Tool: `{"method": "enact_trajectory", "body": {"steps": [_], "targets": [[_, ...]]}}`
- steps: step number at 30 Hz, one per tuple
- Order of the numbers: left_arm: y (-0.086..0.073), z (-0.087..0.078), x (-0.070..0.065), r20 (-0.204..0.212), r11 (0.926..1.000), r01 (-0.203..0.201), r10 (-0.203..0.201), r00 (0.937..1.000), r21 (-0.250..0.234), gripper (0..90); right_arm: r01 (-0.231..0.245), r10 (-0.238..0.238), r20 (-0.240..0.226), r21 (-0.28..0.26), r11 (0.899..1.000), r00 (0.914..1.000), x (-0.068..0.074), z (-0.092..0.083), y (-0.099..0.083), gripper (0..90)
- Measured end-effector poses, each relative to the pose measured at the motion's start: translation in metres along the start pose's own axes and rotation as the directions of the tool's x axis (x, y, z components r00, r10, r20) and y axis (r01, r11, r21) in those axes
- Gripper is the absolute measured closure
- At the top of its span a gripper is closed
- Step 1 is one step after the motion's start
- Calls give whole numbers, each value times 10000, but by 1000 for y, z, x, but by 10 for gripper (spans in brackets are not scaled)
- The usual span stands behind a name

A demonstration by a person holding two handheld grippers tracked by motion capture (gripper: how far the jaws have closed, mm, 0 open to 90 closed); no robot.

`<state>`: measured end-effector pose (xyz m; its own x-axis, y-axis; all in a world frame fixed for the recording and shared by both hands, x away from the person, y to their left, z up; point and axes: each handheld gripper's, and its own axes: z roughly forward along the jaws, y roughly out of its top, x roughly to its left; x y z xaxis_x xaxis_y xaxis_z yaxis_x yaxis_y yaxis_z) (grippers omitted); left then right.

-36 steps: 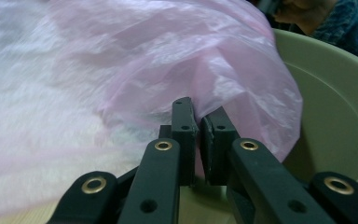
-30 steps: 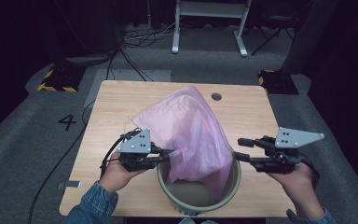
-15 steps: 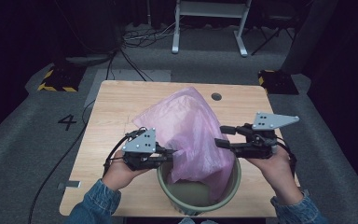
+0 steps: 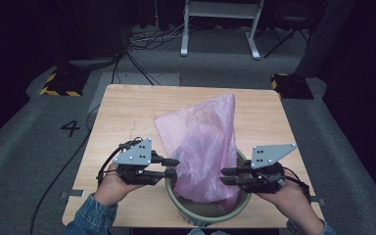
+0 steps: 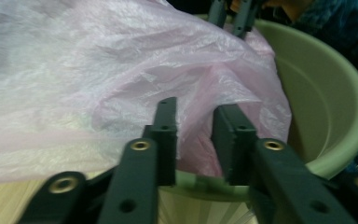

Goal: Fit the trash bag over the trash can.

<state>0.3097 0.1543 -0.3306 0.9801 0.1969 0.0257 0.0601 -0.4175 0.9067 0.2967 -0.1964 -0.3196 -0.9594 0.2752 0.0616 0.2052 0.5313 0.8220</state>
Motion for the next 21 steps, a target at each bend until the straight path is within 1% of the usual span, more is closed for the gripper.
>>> {"method": "enact_trajectory", "body": {"steps": [1, 2, 3, 4, 5, 6, 8, 10, 11, 12, 13, 15, 16, 18, 19, 20, 21], "targets": [[1, -4, 2, -209, 9999, 74, -76, 9998, -79, 579, -22, 27, 209, -247, 9997, 9998, 1, -5, -2, 607], [1, -4, 2, -209, 9999, 74, -76, 9998, -79, 559, -22, 27, 209, -247, 9997, 9998, 1, -5, -2, 607], [1, -5, 2, -285, 9998, 144, -149, 9995, -149, 559, -68, 83, 371, -402, 9992, 9993, -1, -8, -2, 575], [2, -7, 3, -430, 9997, 152, -161, 9989, -194, 537, -99, 128, 524, -552, 9984, 9985, -3, -12, -2, 553], [3, -10, 5, -708, 9995, 207, -224, 9972, -257, 523, -8, 96, 1016, -854, 9963, 9948, -8, -19, 0, 489], [3, -10, 5, -708, 9995, 207, -224, 9972, -257, 522, -8, 96, 1016, -854, 9963, 9948, -8, -19, 0, 489], [4, -12, 7, -876, 9990, 318, -345, 9956, -324, 519, 107, 71, 1429, -1229, 9924, 9897, -14, -27, 3, 443], [4, -13, 11, -1029, 9985, 417, -451, 9937, -348, 514, 290, 14, 1907, -1567, 9872, 9817, -21, -32, 8, 396], [5, -14, 12, -1080, 9982, 471, -510, 9928, -380, 507, 48, 341, 2144, -1785, 9839, 9762, -33, -34, 13, 378], [5, -14, 15, -1124, 9976, 526, -574, 9920, -448, 507, -145, 566, 2165, -1910, 9815, 9746, -39, -33, 15, 365], [5, -14, 17, -1140, 9966, 606, -666, 9912, -553, 507, -145, 566, 2165, -1910, 9815, 9746, -39, -33, 15, 365], [5, -12, 22, -1153, 9946, 751, -829, 9899, -710, 505, -446, 910, 2231, -2047, 9778, 9705, -52, -29, 18, 339], [4, -10, 24, -1142, 9938, 824, -906, 9893, -739, 505, -589, 1052, 2189, -2082, 9763, 9701, -58, -26, 20, 330], [4, -7, 28, -1137, 9934, 912, -988, 9886, -700, 504, -819, 1268, 2066, -2132, 9736, 9702, -68, -18, 24, 310], [4, -5, 30, -1107, 9933, 941, -1012, 9887, -677, 505, -936, 1392, 2094, -2137, 9724, 9679, -72, -13, 26, 302], [4, -4, 31, -1100, 9930, 979, -1049, 9884, -665, 505, -1173, 1618, 2143, -2062, 9715, 9633, -80, -4, 26, 302], [4, -4, 31, -1107, 9934, 941, -1009, 9887, -652, 505, -1305, 1732, 2134, -2003, 9710, 9615, -84, 0, 26, 311]]}}
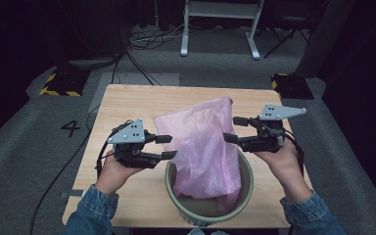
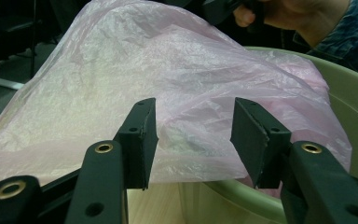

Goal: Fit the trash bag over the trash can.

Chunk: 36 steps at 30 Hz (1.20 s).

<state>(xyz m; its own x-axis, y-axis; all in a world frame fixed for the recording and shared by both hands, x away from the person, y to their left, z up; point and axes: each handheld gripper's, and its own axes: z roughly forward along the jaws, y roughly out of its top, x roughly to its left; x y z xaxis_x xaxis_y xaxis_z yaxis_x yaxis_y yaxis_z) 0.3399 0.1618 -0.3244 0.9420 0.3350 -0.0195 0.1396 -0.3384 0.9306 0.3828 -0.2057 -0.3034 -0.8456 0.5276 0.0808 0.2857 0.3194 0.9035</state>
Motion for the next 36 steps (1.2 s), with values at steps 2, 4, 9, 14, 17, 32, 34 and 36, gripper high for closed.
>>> {"method": "enact_trajectory", "body": {"steps": [2, 4, 9, 14, 17, 32, 34, 36], "targets": [[0, 1, 0, 38, 10000, 12, -12, 10000, 13, 505, -120, 120, -73, 105, 9999, 9999, -2, 4, -1, 337], [1, 1, -1, 181, 10000, -60, 60, 9998, 19, 496, -562, 579, -846, 226, 9982, 9947, -5, 14, -4, 418], [5, 1, -7, 353, 9997, -250, 247, 9991, 82, 493, -157, 212, -1311, 428, 9990, 9911, 4, 14, -5, 726], [16, 4, -19, 572, 9977, -665, 655, 9962, 147, 492, 1261, -1203, -1340, 353, 9914, 9837, 35, 7, -6, 822], [23, 10, -28, 848, 9965, -838, 829, 9930, 77, 488, 1831, -1764, -1494, 320, 9826, 9729, 55, 3, -9, 820], [38, 49, -48, 768, 9905, -1117, 1057, 9914, 795, 572, 3343, -3181, -1623, 836, 9388, 9340, 102, 2, -30, 809], [38, 51, -49, 728, 9890, -1244, 1187, 9903, 802, 699, 3451, -3272, -1693, 891, 9343, 9297, 105, 2, -29, 800], [37, 51, -53, 499, 9855, -1540, 1507, 9873, 712, 788, 3572, -3390, -1698, 905, 9296, 9253, 107, 1, -29, 773]]}}
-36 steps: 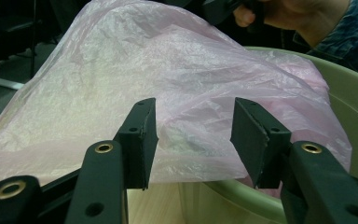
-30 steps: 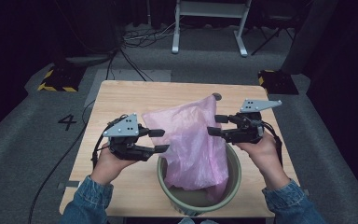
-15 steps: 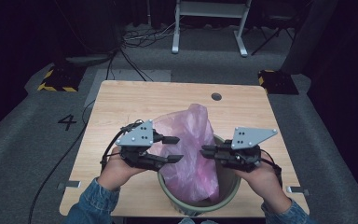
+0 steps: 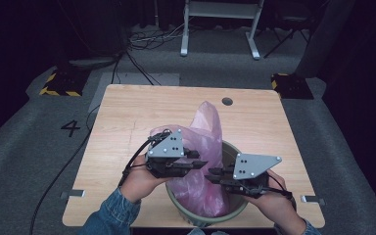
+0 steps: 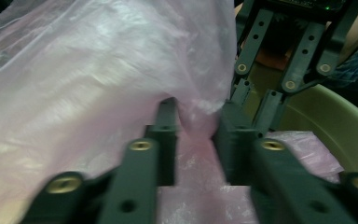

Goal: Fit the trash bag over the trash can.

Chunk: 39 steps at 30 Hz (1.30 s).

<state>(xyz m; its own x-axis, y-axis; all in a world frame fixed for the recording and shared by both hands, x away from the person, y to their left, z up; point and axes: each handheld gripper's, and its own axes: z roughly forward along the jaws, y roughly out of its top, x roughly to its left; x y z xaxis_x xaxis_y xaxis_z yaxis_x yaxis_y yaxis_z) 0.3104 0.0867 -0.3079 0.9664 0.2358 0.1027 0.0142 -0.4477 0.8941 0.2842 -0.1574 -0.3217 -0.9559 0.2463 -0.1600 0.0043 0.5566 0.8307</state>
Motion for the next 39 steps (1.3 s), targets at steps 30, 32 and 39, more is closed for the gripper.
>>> {"method": "enact_trajectory", "body": {"steps": [30, 32, 39], "targets": [[0, 23, -11, -47, 9849, -1196, 1211, 9926, 1254, 867, -233, 304, 369, -1798, 9834, 9989, -42, -55, 40, 466], [0, 23, -12, -193, 9864, -1151, 1181, 9928, 1171, 793, -272, 312, 261, -1385, 9900, 9992, -41, -48, 38, 544], [6, 15, -15, -172, 9932, -982, 995, 9949, 631, 605, -666, 662, -123, -428, 9969, 9977, -42, -32, 30, 866]]}}
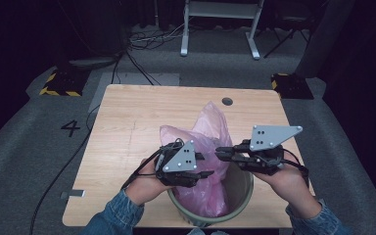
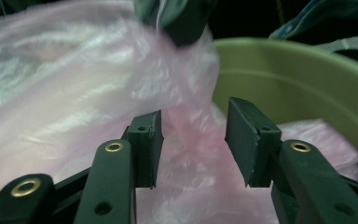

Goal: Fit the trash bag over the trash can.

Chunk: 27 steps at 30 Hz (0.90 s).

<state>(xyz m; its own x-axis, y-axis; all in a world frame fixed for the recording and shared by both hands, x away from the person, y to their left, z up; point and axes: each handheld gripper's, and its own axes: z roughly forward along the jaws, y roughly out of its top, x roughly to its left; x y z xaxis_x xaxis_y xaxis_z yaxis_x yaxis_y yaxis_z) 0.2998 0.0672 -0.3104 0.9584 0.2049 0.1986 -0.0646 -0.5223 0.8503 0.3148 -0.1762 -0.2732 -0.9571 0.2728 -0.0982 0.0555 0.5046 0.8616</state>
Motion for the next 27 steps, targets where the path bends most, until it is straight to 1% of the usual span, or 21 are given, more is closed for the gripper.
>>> {"method": "enact_trajectory", "body": {"steps": [2, 4, 6, 8, 9, 11, 14, 17, 19, 21, 24, 26, 27], "targets": [[2, -1, 0, -3, 10000, -31, 31, 10000, -38, 709, -92, 91, -103, -94, 9999, 9999, 1, 2, -1, 873], [2, 0, -1, -200, 9999, -144, 145, 9997, 63, 815, -102, 98, -153, -222, 9997, 9998, 3, 2, -1, 874], [1, -2, -3, -420, 9996, -290, 290, 9987, 5, 886, -84, 80, -121, -335, 9994, 9999, 4, -1, -1, 872], [1, -5, -4, -590, 9991, -323, 307, 9978, -260, 894, -80, 80, 0, -510, 9987, 10000, 4, -6, -1, 869], [1, -8, -4, -622, 9985, -338, 311, 9976, -426, 896, -135, 143, 120, -685, 9976, 9998, 4, -13, 0, 869], [4, -13, -5, -611, 9962, -447, 402, 9973, -742, 897, -123, 139, 203, -763, 9970, 9997, 4, -16, 0, 871], [9, -23, -7, -674, 9925, -741, 677, 9954, -974, 897, 35, 13, 497, -959, 9954, 9988, 4, -29, 6, 876], [12, -33, -7, -712, 9895, -832, 752, 9946, -1181, 897, 141, -51, 829, -1078, 9941, 9965, 4, -43, 12, 892], [11, -37, -8, -764, 9885, -850, 758, 9942, -1248, 897, 118, -1, 1072, -1093, 9939, 9942, 2, -49, 13, 896], [9, -38, -7, -671, 9885, -806, 725, 9951, -1276, 897, -106, 225, 1062, -1115, 9937, 9941, -2, -52, 10, 898], [7, -37, -8, -751, 9906, -863, 785, 9941, -1064, 897, -267, 397, 1185, -1095, 9936, 9922, -5, -55, 6, 899], [4, -38, -7, -853, 9921, -861, 783, 9933, -916, 897, -231, 371, 1291, -1085, 9938, 9909, -5, -57, 5, 899], [2, -40, -6, -858, 9928, -789, 712, 9938, -903, 897, -235, 381, 1370, -1072, 9940, 9898, -6, -59, 4, 900]]}}
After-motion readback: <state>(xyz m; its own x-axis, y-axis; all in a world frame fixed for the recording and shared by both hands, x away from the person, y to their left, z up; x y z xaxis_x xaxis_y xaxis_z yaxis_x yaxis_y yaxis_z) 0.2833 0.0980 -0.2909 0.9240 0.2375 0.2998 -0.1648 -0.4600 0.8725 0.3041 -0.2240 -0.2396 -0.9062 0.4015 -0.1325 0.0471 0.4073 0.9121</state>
